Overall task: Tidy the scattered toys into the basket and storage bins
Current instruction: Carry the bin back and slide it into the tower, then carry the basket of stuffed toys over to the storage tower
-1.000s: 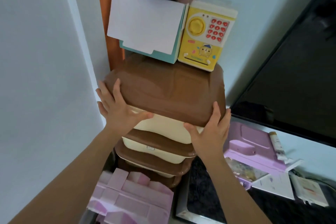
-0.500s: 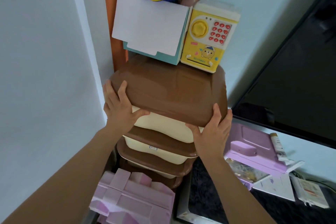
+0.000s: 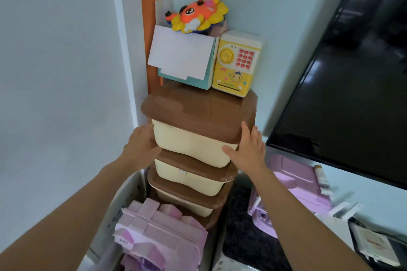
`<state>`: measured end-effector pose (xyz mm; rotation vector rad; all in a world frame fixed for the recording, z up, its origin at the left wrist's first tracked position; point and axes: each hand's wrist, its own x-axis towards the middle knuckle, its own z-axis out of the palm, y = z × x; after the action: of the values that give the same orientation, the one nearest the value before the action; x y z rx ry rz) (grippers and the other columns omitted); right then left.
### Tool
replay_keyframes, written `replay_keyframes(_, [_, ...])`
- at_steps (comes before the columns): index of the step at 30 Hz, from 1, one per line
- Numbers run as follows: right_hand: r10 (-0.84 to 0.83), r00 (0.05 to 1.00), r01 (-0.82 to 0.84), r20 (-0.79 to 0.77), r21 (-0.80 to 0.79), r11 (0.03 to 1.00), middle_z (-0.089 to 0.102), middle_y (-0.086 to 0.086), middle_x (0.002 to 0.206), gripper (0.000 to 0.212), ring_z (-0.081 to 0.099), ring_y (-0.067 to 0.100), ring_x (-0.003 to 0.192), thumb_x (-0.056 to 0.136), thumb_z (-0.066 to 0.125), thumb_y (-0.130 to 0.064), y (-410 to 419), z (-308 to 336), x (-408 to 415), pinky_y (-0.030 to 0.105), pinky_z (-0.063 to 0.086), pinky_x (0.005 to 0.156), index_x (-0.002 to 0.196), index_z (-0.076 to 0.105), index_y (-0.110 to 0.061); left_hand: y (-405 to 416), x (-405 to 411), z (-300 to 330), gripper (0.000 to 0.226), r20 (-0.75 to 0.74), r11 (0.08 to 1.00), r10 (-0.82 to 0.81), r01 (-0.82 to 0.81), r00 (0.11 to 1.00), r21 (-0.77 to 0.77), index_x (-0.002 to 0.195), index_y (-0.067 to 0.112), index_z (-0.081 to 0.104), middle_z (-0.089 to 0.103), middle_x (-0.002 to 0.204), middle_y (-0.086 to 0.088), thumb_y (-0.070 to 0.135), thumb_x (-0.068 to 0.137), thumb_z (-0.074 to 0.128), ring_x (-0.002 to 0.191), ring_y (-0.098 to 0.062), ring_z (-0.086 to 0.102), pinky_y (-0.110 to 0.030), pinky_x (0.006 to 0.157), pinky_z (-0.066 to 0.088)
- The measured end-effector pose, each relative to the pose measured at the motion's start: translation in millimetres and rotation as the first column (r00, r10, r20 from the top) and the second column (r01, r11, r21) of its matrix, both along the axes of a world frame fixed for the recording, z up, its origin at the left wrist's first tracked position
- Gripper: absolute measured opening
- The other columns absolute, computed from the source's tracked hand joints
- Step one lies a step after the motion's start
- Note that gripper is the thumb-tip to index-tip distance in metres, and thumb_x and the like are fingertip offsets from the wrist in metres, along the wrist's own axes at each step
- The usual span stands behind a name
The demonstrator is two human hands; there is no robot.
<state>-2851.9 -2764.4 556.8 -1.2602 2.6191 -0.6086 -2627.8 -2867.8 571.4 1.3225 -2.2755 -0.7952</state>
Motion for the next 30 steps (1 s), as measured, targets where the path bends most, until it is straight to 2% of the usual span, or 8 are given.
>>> replay_keyframes(4, [0.063, 0.998, -0.057, 0.029, -0.161, 0.985, 0.000, 0.008, 0.158, 0.079, 0.000, 0.024, 0.146, 0.090, 0.055, -0.037, 28, 3, 1, 0.041, 0.006, 0.118, 0.150, 0.006, -0.022, 33, -5, 15, 0.059, -0.026, 1.000, -0.001, 0.001, 1.000, -0.012, 0.128, -0.004, 0.050, 0.051, 0.132, -0.021, 0.029, 0.080, 0.043, 0.121, -0.035, 0.046, -0.030, 0.082, 0.033])
replay_keyframes(9, [0.193, 0.980, -0.178, 0.041, -0.238, 0.955, 0.011, 0.002, 0.158, 0.065, 0.006, 0.019, 0.145, 0.093, 0.052, -0.031, 58, 1, 5, 0.038, 0.008, 0.119, 0.148, 0.018, -0.020, 74, -16, 14, 0.043, -0.081, 0.996, 0.094, -0.094, 0.992, 0.005, 0.135, 0.001, 0.041, 0.048, 0.135, -0.017, 0.003, 0.093, 0.048, 0.123, -0.030, 0.045, -0.004, 0.063, 0.029])
replay_keyframes(11, [0.257, 0.964, -0.231, 0.070, -0.261, 0.937, 0.012, 0.002, 0.157, 0.063, 0.007, 0.019, 0.145, 0.093, 0.051, -0.030, 66, -1, 9, 0.039, 0.010, 0.119, 0.147, 0.019, -0.020, 89, -12, 9, 0.047, -0.092, 0.992, 0.129, -0.130, 0.987, -0.001, 0.137, 0.004, 0.040, 0.047, 0.134, -0.011, 0.015, 0.093, 0.050, 0.119, -0.024, 0.045, -0.003, 0.070, 0.028])
replay_keyframes(14, [0.337, 0.934, -0.293, 0.120, -0.283, 0.913, 0.018, 0.003, 0.156, 0.062, 0.013, 0.019, 0.144, 0.093, 0.051, -0.027, 72, -5, 19, 0.041, 0.017, 0.118, 0.146, 0.021, -0.020, 108, 4, -4, 0.055, -0.027, 0.974, 0.222, -0.220, 0.975, 0.056, 0.143, 0.010, 0.030, 0.034, 0.147, -0.008, 0.022, 0.093, 0.050, 0.133, -0.020, 0.034, -0.024, 0.106, 0.026])
replay_keyframes(17, [0.425, 0.889, -0.361, 0.169, -0.313, 0.879, 0.026, 0.003, 0.152, 0.060, 0.022, 0.020, 0.141, 0.091, 0.053, -0.023, 76, -10, 35, 0.042, 0.023, 0.116, 0.145, 0.026, -0.018, 132, 27, -14, 0.055, -0.005, 0.944, 0.326, -0.325, 0.946, 0.061, 0.144, 0.012, 0.028, 0.032, 0.149, -0.008, 0.020, 0.094, 0.050, 0.136, -0.022, 0.032, -0.028, 0.109, 0.024])
replay_keyframes(21, [0.611, 0.760, -0.504, 0.220, -0.393, 0.769, 0.037, 0.001, 0.146, 0.060, 0.034, 0.017, 0.135, 0.088, 0.057, -0.017, 79, -21, 83, 0.030, 0.029, 0.110, 0.142, 0.032, -0.016, 180, 75, -22, 0.053, 0.001, 0.869, 0.493, -0.492, 0.870, 0.055, 0.143, 0.014, 0.030, 0.035, 0.146, -0.006, 0.021, 0.094, 0.049, 0.131, -0.020, 0.037, -0.026, 0.106, 0.027])
replay_keyframes(25, [0.766, 0.575, -0.679, 0.289, -0.353, 0.643, 0.037, 0.007, 0.146, 0.060, 0.034, 0.023, 0.136, 0.087, 0.056, -0.013, 94, -30, 164, 0.042, 0.030, 0.112, 0.142, 0.032, -0.014, 244, 145, -28, 0.051, 0.026, 0.729, 0.682, -0.682, 0.731, 0.055, 0.142, 0.015, 0.031, 0.037, 0.145, -0.004, 0.023, 0.094, 0.049, 0.130, -0.019, 0.038, -0.027, 0.105, 0.028])
replay_keyframes(30, [0.909, 0.318, -0.851, 0.270, -0.342, 0.399, 0.029, 0.006, 0.151, 0.059, 0.026, 0.022, 0.140, 0.091, 0.056, -0.017, 132, -32, 268, 0.038, 0.023, 0.115, 0.143, 0.029, -0.013, 330, 229, -31, 0.050, 0.004, 0.531, 0.847, -0.847, 0.531, 0.035, 0.142, 0.014, 0.032, 0.037, 0.145, -0.004, 0.020, 0.095, 0.048, 0.131, -0.019, 0.038, -0.026, 0.105, 0.027])
